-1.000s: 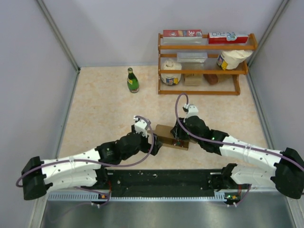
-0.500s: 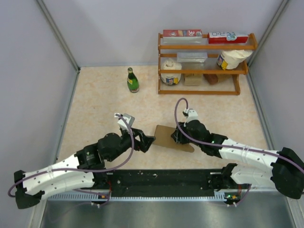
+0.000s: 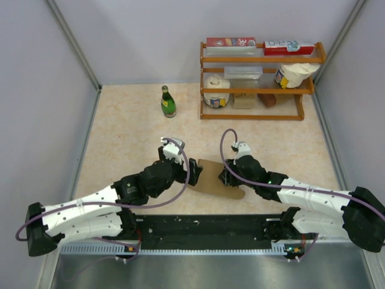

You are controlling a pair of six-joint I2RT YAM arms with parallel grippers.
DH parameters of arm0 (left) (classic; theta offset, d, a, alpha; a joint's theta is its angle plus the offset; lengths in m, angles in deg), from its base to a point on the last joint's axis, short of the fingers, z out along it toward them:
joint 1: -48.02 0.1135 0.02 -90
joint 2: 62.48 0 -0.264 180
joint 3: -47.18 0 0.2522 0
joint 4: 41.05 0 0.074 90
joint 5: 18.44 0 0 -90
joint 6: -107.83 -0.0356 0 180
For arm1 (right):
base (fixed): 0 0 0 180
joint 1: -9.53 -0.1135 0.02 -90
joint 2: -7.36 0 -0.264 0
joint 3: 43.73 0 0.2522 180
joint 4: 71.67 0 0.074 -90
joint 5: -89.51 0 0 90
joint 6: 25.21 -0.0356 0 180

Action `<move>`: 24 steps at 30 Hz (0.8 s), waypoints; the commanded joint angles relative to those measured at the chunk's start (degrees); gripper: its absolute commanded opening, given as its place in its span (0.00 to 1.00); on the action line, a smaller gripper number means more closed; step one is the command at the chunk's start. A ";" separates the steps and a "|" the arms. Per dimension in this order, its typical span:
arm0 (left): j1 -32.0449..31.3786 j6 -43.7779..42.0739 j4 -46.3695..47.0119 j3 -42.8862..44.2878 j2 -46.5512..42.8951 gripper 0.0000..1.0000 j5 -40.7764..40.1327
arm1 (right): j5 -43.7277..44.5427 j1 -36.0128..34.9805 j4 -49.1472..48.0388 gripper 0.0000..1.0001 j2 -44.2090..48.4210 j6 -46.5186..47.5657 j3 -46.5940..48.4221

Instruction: Fold the paper box

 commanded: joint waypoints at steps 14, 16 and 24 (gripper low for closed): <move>19.67 -0.62 9.41 -0.03 6.62 0.99 21.40 | 17.06 0.31 10.84 0.45 16.98 4.97 3.23; 19.84 -1.33 9.41 0.76 8.47 0.99 22.89 | 18.47 0.31 11.64 0.65 19.97 4.44 2.18; 20.28 -3.61 7.05 0.85 13.05 0.99 34.41 | 15.49 0.84 23.75 0.87 23.86 -2.05 1.64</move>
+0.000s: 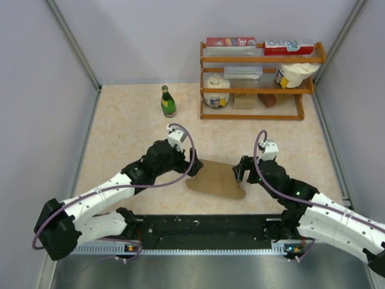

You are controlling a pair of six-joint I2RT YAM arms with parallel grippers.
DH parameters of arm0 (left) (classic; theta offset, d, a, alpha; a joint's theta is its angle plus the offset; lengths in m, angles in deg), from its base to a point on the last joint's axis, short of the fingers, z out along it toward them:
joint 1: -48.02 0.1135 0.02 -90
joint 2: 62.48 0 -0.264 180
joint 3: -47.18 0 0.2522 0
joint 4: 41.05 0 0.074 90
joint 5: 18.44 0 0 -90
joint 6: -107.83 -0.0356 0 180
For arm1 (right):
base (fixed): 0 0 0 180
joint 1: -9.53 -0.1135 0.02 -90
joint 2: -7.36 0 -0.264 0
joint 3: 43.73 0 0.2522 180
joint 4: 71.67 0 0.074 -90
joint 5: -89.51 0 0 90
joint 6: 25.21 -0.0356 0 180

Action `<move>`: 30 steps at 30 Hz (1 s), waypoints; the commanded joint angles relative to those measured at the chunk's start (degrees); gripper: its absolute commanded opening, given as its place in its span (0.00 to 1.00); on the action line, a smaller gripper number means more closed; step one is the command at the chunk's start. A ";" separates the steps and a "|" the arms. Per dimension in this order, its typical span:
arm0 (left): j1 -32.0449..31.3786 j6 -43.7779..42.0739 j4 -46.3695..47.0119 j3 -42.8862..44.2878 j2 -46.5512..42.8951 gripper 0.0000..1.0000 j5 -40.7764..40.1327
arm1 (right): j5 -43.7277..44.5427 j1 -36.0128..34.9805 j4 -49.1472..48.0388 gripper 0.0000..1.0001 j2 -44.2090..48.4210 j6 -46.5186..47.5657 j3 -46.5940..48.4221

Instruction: Fold the paper box

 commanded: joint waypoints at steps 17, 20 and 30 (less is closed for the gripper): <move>0.41 -1.12 -5.15 0.34 -0.69 0.99 8.91 | 2.81 0.62 16.14 0.81 10.77 -11.23 -3.49; 0.68 -0.86 -5.15 1.04 0.72 0.99 8.83 | 6.59 0.71 19.81 0.99 6.32 -14.59 1.93; 0.94 0.64 -4.53 1.92 2.48 0.99 8.48 | 7.13 0.36 31.36 0.99 -21.13 -5.81 25.96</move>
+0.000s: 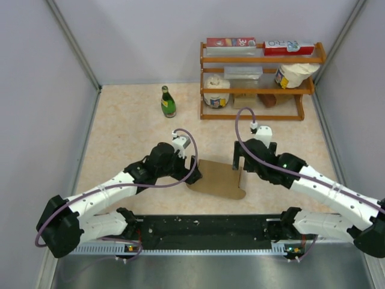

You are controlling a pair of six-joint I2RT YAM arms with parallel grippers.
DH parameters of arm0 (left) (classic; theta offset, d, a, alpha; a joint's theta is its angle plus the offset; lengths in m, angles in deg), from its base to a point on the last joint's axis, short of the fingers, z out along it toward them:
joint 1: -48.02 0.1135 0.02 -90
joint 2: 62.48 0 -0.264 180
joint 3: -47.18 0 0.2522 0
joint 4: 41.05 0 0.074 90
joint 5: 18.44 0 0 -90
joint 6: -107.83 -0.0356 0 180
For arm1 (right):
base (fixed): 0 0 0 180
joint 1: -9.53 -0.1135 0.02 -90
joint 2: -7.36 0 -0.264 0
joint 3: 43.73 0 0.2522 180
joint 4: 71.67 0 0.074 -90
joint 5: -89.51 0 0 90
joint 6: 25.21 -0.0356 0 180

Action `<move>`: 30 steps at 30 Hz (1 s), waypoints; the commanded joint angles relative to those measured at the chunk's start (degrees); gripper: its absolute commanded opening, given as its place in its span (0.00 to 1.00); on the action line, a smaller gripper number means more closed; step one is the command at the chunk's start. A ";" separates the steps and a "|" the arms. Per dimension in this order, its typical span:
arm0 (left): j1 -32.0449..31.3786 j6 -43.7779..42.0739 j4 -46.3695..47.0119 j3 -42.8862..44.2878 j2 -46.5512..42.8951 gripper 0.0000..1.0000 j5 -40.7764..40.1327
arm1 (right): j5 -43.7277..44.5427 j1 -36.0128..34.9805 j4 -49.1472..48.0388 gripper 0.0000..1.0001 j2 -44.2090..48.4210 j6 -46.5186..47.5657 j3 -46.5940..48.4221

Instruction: Fold the paper box

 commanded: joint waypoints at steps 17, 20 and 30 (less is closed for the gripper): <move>0.75 -3.96 2.81 3.06 0.69 0.96 6.21 | -14.29 3.57 -9.62 0.87 4.44 1.95 -9.07; -0.22 -3.54 2.11 2.45 1.05 0.95 7.12 | -12.47 -0.01 -10.49 0.81 3.65 -2.88 -12.85; -1.19 -2.40 0.53 -2.03 -1.24 0.95 4.48 | -1.21 -16.99 -4.44 0.75 -5.66 -19.75 -9.09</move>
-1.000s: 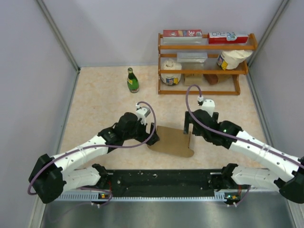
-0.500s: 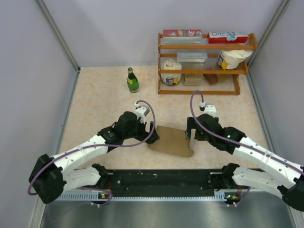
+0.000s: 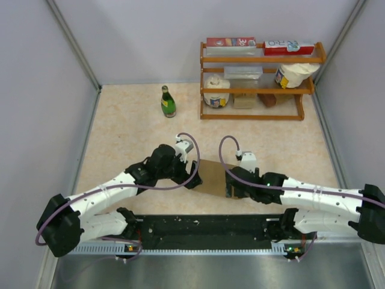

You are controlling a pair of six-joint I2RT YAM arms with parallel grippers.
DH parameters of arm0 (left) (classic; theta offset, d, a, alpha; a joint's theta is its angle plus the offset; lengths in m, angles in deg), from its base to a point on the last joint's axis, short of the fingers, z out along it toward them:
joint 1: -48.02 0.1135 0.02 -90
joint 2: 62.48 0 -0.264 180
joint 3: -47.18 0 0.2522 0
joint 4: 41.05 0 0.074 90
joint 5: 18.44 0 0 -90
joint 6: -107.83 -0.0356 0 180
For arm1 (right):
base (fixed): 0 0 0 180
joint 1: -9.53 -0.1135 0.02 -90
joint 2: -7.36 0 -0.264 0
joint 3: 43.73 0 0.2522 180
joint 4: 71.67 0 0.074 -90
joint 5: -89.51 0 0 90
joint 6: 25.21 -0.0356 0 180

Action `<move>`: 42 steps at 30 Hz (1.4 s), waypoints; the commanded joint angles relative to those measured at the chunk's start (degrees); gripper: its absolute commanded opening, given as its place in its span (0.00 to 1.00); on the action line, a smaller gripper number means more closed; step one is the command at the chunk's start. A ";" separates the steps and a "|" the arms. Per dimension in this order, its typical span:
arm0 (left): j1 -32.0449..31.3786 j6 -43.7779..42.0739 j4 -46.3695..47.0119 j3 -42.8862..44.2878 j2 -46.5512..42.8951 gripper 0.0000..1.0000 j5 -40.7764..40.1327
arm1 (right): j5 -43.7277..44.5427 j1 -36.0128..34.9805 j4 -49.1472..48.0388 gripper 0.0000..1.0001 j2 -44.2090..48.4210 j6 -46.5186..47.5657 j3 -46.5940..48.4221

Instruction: Fold the paper box

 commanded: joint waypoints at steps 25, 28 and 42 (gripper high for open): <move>-3.71 1.77 2.64 -1.80 3.51 0.78 3.07 | 5.40 -5.47 1.51 0.61 -0.68 -23.07 -2.69; -3.89 1.77 2.81 -1.62 4.21 0.78 2.90 | 5.57 -5.47 0.81 0.60 -0.32 -23.07 -3.22; -3.98 0.45 2.20 0.57 6.32 0.77 1.32 | 4.34 -4.50 -1.57 0.57 0.91 -22.98 -5.59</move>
